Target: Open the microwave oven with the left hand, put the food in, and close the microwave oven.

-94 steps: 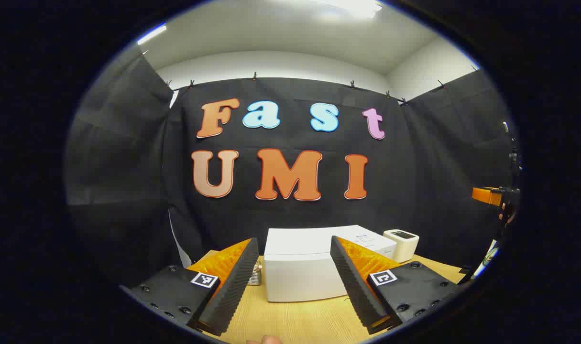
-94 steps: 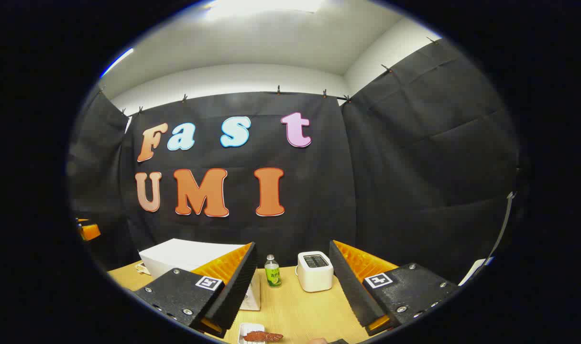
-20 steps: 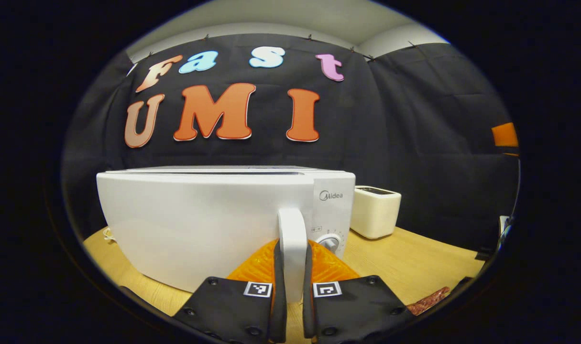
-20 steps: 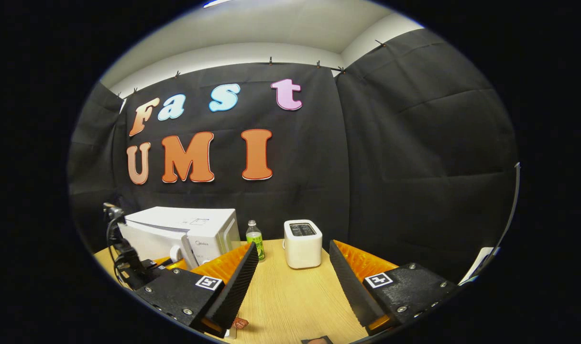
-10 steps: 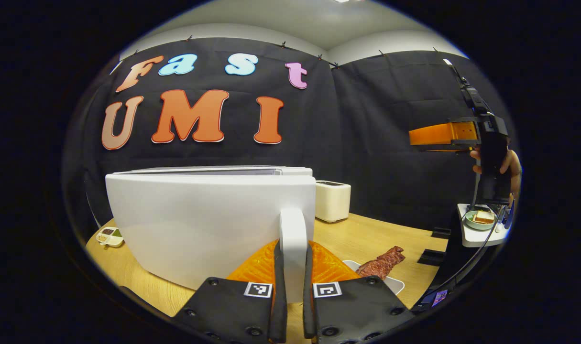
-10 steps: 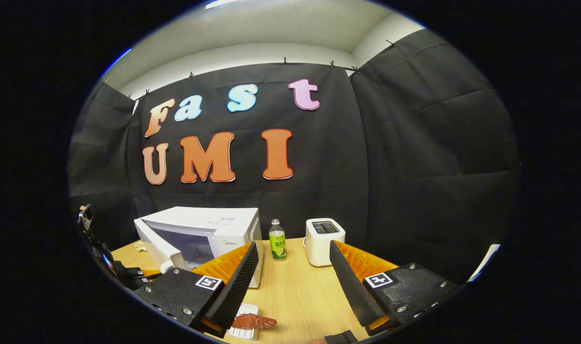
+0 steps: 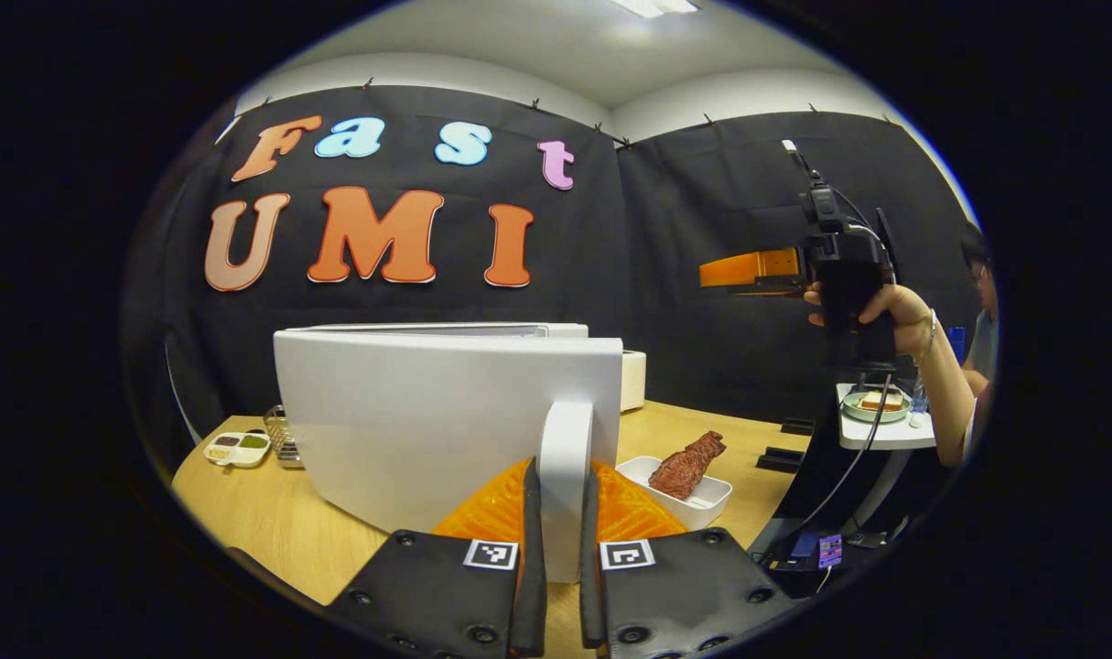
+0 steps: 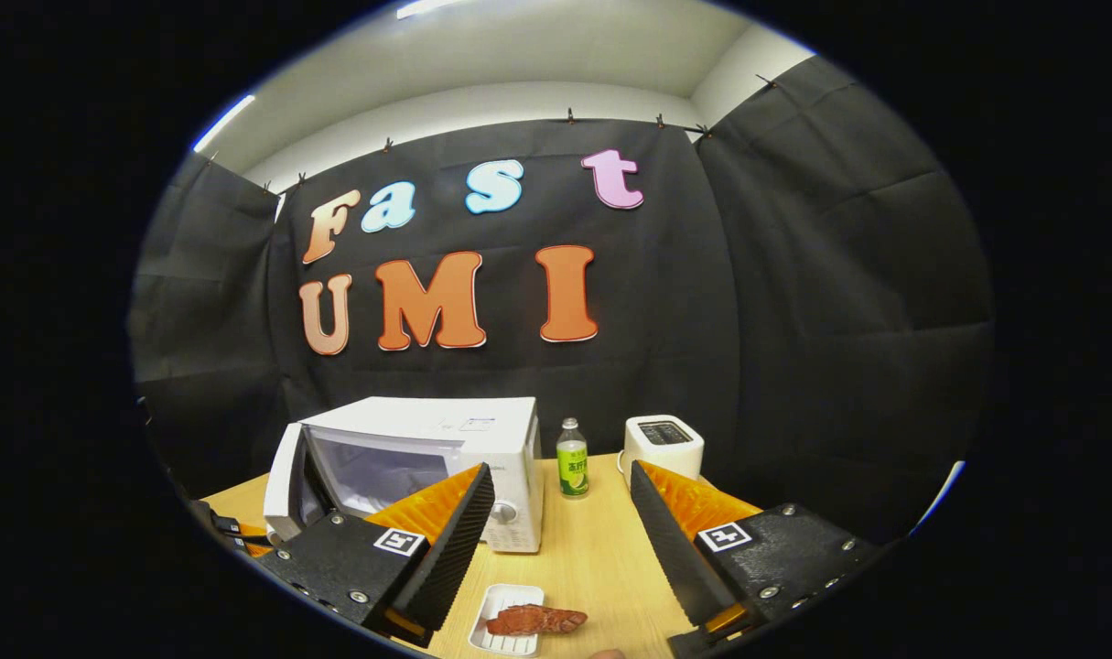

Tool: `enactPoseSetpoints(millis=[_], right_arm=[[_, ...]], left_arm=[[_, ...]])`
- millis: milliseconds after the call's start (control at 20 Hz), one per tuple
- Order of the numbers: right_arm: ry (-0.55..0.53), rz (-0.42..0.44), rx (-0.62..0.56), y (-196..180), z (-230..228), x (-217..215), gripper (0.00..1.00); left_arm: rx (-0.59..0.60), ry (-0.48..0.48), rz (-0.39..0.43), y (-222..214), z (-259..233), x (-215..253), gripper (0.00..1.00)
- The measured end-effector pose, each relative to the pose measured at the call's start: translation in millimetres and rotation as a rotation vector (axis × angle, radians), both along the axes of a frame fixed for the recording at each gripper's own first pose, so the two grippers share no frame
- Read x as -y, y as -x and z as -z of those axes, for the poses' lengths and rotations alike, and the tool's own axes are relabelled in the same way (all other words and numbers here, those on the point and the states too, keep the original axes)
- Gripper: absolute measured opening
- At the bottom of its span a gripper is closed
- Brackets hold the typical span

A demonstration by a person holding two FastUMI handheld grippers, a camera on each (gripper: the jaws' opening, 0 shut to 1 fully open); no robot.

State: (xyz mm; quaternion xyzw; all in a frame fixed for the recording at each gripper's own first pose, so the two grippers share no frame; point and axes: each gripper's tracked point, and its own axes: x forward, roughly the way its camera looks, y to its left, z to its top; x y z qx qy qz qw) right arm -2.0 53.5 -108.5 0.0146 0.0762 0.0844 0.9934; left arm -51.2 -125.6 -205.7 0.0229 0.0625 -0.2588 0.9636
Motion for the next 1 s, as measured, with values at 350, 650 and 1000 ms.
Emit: enactPoseSetpoints(millis=[350, 650, 1000], right_arm=[[-0.011, -0.072, -0.017, 12.9, 6.8, -41.3, 0.93], [-0.013, -0.092, -0.035, 19.0, 15.3, -55.0, 0.93], [-0.021, -0.051, -0.041, 16.3, 23.1, -37.3, 0.93]], left_arm=[[0.021, -0.054, -0.324, 53.4, -20.2, -119.0, 0.55], [0.02, -0.013, -0.546, 89.5, -44.4, -207.6, 1.0], [0.081, -0.019, -0.704, 72.5, -90.0, -290.4, 0.97]])
